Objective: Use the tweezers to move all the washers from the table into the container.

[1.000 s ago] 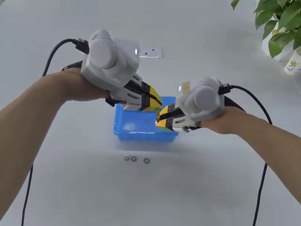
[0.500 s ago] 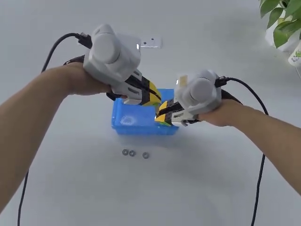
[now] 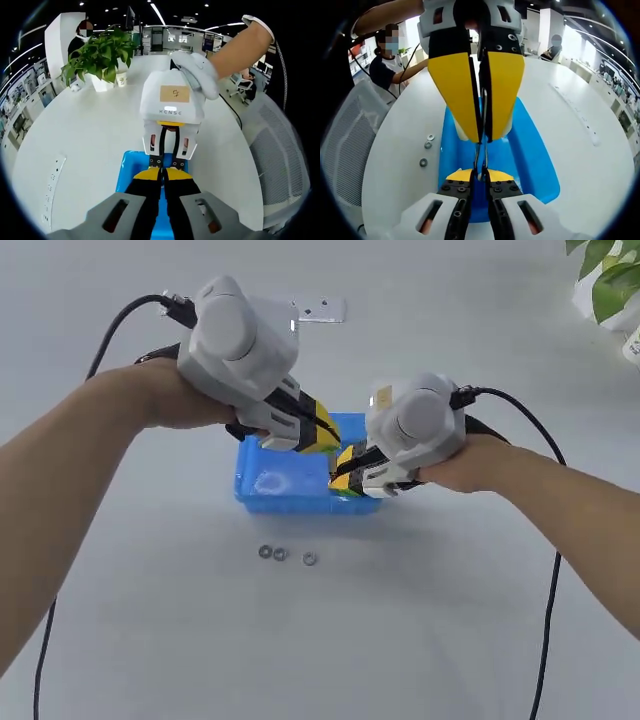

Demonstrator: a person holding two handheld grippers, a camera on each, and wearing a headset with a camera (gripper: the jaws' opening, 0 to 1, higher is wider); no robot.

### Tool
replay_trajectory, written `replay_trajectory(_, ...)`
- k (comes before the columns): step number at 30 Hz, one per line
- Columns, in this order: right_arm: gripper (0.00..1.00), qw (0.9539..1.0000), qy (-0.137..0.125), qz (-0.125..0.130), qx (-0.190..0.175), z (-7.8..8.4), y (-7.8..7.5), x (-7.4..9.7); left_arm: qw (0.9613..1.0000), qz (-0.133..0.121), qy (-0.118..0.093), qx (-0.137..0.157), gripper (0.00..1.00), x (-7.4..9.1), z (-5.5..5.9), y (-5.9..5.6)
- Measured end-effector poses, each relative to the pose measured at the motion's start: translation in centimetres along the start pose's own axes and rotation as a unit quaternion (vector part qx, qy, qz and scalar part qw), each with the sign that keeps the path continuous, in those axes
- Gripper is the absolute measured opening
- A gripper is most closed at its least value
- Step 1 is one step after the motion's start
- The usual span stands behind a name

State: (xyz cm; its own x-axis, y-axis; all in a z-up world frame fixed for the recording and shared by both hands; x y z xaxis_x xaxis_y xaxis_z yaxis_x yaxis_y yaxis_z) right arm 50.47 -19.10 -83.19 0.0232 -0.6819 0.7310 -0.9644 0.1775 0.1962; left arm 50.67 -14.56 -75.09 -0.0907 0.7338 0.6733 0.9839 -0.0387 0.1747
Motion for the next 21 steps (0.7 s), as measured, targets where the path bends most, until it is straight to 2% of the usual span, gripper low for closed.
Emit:
replay_trajectory(11,0.11,1.0,0.002,0.0,0.008,-0.05,0.2,0.0,1.0,0.0,-0.002,0.003,0.05,0.1,0.1,-0.12)
replay_trajectory(21,0.11,0.9999,-0.003,0.005,0.013,-0.69,0.54,0.66,1.0,-0.005,-0.004,0.0,0.05,0.59,-0.45,-0.07)
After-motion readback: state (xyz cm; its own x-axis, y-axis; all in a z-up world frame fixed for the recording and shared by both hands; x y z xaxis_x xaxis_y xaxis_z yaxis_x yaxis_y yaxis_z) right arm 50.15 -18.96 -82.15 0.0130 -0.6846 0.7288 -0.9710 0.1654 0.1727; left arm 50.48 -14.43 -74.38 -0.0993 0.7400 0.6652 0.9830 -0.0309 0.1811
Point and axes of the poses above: the centre of the closed fingertips' face, and the gripper's own axes: x roughly backward along the fingers, y roughly to its left, z roughly out of its underside, the point moved 5 cm from there along x, roughly backward along the fingers, and after that the axes turned 15 degrees about -x, right-handed, at the moved point
